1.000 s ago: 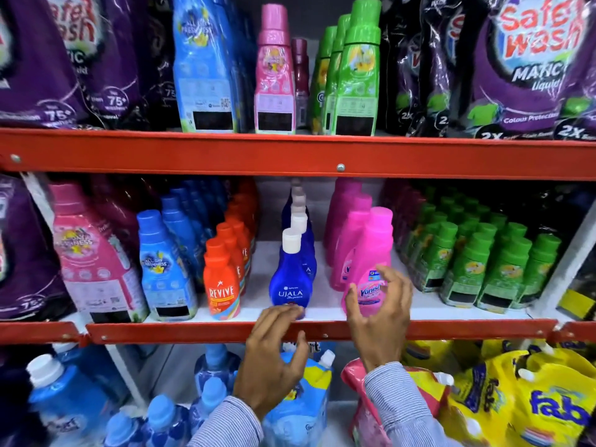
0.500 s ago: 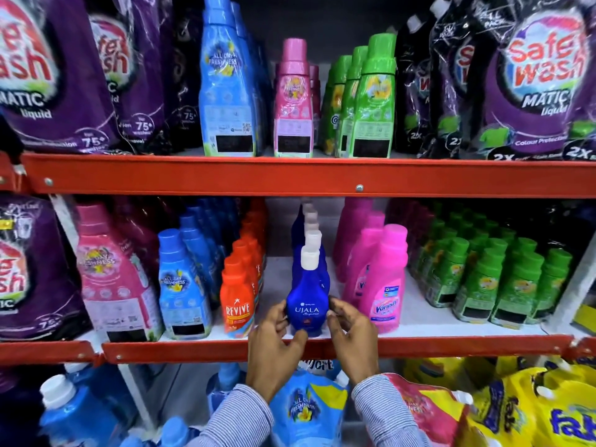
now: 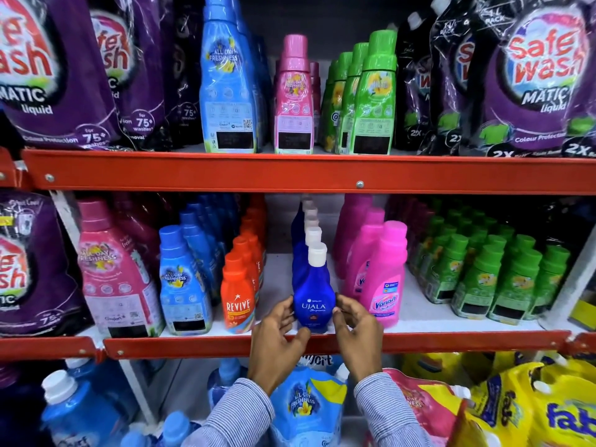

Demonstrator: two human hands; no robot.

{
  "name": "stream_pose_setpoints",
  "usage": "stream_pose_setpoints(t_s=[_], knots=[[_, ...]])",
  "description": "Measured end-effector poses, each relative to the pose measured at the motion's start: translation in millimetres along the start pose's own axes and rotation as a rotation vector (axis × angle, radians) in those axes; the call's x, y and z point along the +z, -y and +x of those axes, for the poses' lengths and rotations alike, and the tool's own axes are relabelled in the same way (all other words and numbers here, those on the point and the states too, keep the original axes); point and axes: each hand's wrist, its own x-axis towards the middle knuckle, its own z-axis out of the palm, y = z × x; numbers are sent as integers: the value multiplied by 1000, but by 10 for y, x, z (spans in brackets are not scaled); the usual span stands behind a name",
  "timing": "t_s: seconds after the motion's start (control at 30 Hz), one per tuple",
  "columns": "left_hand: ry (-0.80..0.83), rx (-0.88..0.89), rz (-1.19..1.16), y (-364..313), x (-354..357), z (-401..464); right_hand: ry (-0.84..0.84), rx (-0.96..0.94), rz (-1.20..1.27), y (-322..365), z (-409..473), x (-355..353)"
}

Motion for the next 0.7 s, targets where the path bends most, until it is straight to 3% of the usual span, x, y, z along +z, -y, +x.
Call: stream_pose_setpoints(t_s=[0.47,0.6,0.7], knots=[[-10,3,17,-29,-61,-62,-20,8,18,64,-67,-19],[-192,20,4,14,-284,-175,-225,-73,67,173,-228,22],[-403,6,-44,60,-545,-265,-192,-173,75,294,-356,191]])
